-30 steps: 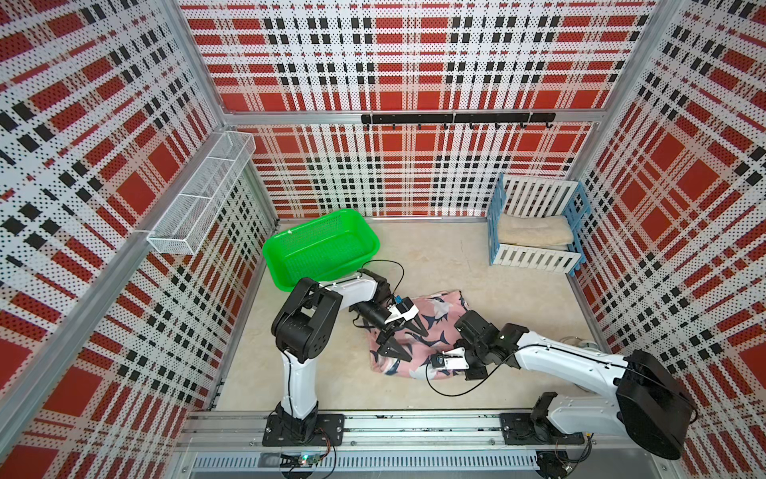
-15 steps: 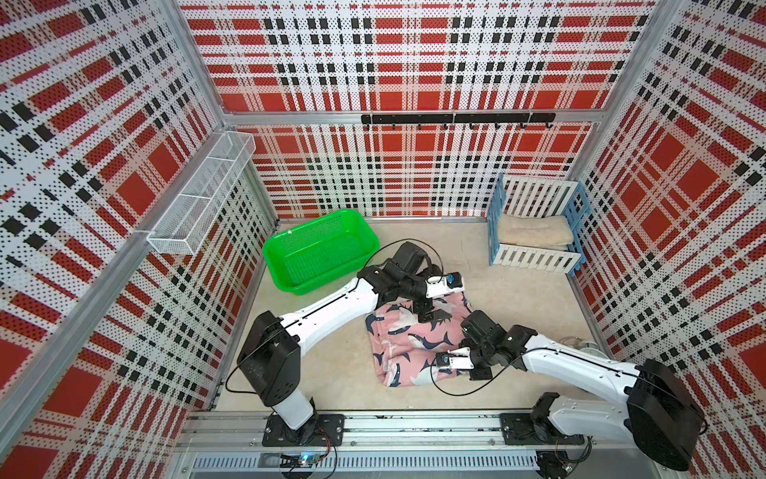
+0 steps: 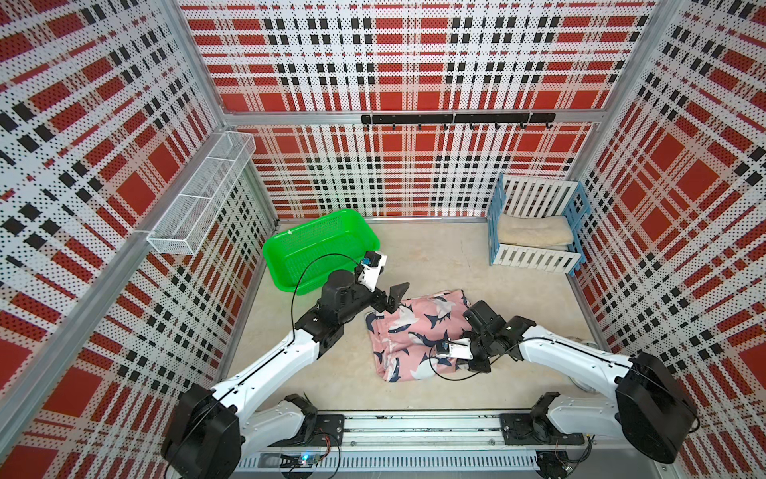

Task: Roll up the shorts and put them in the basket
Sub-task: Roll the shorts at the center of the board.

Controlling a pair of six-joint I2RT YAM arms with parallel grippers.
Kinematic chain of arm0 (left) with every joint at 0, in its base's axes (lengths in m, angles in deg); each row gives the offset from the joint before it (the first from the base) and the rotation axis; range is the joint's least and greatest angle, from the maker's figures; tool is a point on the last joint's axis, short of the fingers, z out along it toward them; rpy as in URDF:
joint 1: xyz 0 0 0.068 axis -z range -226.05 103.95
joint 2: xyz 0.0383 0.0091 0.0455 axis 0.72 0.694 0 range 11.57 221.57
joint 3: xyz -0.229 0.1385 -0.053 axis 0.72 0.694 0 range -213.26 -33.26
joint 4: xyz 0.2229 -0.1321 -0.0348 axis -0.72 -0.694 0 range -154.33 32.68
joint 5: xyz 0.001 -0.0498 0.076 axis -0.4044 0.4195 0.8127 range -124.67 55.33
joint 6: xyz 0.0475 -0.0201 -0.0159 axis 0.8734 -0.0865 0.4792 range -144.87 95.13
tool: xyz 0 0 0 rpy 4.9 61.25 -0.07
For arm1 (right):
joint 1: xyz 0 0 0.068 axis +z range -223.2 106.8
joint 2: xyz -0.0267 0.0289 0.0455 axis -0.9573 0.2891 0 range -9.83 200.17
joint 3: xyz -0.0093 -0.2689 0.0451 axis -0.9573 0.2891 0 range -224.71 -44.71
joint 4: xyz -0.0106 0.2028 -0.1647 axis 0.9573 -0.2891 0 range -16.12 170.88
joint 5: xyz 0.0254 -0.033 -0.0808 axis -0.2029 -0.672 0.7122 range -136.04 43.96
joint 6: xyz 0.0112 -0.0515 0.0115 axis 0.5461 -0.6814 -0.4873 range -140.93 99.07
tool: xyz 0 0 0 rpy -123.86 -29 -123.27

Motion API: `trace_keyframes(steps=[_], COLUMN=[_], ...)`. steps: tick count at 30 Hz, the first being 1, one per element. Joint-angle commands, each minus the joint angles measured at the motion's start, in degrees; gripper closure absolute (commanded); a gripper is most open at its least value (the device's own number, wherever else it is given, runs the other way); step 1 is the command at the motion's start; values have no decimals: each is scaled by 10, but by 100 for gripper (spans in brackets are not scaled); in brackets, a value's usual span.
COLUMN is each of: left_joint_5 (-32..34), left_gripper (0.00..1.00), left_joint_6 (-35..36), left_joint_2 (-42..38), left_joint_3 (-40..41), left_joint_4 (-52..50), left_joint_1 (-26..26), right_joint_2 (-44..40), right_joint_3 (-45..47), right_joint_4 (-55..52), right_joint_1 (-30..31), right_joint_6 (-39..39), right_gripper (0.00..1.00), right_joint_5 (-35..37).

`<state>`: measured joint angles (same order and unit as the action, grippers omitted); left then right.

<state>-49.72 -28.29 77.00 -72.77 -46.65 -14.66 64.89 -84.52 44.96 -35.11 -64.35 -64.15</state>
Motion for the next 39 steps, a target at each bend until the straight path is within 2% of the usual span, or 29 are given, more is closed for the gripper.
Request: trace_keyframes(steps=[1, 3, 5, 8, 11, 14, 16, 17, 20, 22, 25, 29, 36, 37, 39], left_joint_5=[-31, -5, -29, -50, -21, -15, -44, -50, 0, 2, -22, -35, -64, -67, -81], left_gripper=[1, 1, 1, 4, 3, 1, 0, 0, 1, 0, 2, 3, 25, 30, 46], left_joint_6=[90, 181, 220, 287, 342, 380, 401, 415, 451, 469, 489, 509, 532, 537, 550], left_joint_2=[-11, -32, -38, -40, -43, -33, -35, -34, 5, 57, 128, 180, 256, 266, 291], left_joint_3=[12, 37, 55, 78, 98, 98, 104, 108, 109, 82, 46, 28, -22, -30, -57], left_joint_4=[-26, -48, -60, -89, -113, -137, -135, -129, -87, -78, -62, -30, -26, -27, -41], left_joint_1=[85, 150, 165, 165, 160, 130, 95, 95, 144, 159, 160, 141, 85, 81, 70], right_joint_2=[51, 85, 111, 134, 137, 126, 121, 119, 118, 130, 154, 190, 216, 218, 225], right_joint_3=[-51, -73, -88, -108, -121, -121, -121, -120, -118, -124, -142, -181, -216, -219, -226], right_joint_4=[-19, -41, -60, -86, -101, -100, -101, -99, -95, -96, -97, -88, -60, -57, -46], right_joint_1=[-23, -26, -32, -60, -85, -101, -105, -106, -105, -106, -109, -119, -138, -142, -153], right_joint_6=[32, 34, 30, 29, 20, 14, 13, 12, 10, 11, 3, -16, -64, -73, -84], right_gripper=[100, 100, 100, 100, 100, 100, 100, 100, 100, 100, 100, 100, 100, 100, 100], right_joint_5=[-53, -51, -48, -53, -53, -47, -46, -50, -64, -58, -54, -56, -93, -99, -112])
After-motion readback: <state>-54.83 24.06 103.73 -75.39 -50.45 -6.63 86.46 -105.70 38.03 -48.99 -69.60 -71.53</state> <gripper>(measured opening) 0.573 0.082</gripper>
